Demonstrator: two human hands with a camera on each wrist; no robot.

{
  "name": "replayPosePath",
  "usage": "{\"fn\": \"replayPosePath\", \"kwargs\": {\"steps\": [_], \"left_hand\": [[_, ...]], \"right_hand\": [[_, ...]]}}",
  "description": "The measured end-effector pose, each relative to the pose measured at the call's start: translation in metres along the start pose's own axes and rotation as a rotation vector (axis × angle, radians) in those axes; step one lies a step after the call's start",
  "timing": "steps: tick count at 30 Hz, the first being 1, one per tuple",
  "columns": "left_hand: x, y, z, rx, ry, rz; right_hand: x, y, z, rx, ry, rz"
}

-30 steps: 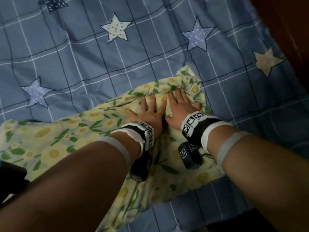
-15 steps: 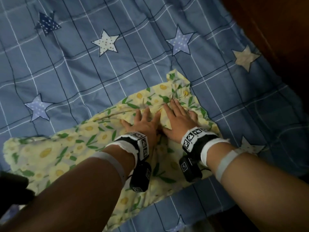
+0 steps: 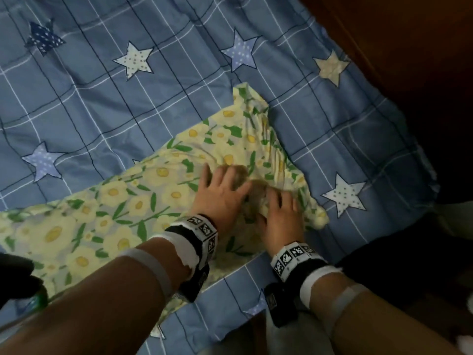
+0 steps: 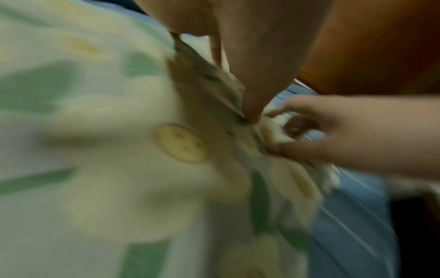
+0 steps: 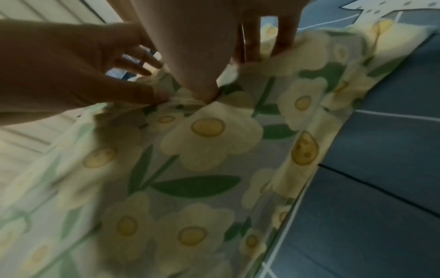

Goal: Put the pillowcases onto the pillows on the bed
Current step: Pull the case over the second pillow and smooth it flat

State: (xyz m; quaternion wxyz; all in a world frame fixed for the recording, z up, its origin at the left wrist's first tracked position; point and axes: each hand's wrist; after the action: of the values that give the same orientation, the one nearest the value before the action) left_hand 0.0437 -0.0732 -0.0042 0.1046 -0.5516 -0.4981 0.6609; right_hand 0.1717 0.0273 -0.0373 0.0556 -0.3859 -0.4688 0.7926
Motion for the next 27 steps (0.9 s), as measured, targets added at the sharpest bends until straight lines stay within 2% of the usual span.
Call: {"fn": "replayPosePath", "kwargs": {"steps": [1, 3, 6, 8, 14, 18, 20, 22, 24, 26, 27], "left_hand": [[-0.002, 0.001, -0.009, 0.053, 0.072, 0.025], [0.0, 0.012, -0.025, 0.075, 0.114, 0.139], [0.011, 0.041, -0.037, 0.093, 0.046, 0.355], [0.027, 0.051, -0.035, 0.147, 0.006, 0.396], [0.069, 0.046, -0.024, 0.079, -0.057, 0.356], [0.046, 0.053, -0.038, 0.059, -0.061, 0.351], [0.023, 0.061, -0.042, 0.034, -0.014, 0.351], [0.001, 0.07, -0.039, -0.088, 0.059, 0.273], [-0.023, 0.071, -0.029, -0.296, 0.081, 0.097], [-0.047, 0.071, -0.011, -0.369, -0.017, -0.063], [-0.058, 0.072, 0.0, -0.346, -0.135, -0.114]], "right_hand": [[-0.002, 0.003, -0.001, -0.009, 0.013, 0.03], [0.0, 0.013, 0.001, -0.014, 0.06, 0.125], [0.015, 0.03, 0.006, -0.017, 0.101, 0.371], [0.034, 0.034, 0.004, -0.044, 0.073, 0.46], [0.073, 0.027, -0.011, 0.009, -0.068, 0.373], [0.045, 0.039, -0.013, -0.082, -0.072, 0.322], [0.018, 0.042, -0.016, -0.2, -0.068, 0.414], [0.001, 0.033, -0.015, -0.304, -0.046, 0.522], [-0.004, 0.006, -0.005, -0.331, -0.035, 0.535], [-0.005, -0.025, 0.012, -0.33, -0.122, 0.366], [-0.004, -0.036, 0.021, -0.33, -0.198, 0.234]]}}
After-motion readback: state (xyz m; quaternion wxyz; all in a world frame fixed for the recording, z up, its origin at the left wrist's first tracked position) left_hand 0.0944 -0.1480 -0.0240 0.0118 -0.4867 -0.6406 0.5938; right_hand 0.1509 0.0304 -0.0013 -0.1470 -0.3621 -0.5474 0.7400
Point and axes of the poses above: each hand's wrist, its own x-axis towards the middle knuckle, its own y-axis out of the palm, z = x × y, and after that the axes turned 12 degrees about z, right-handed
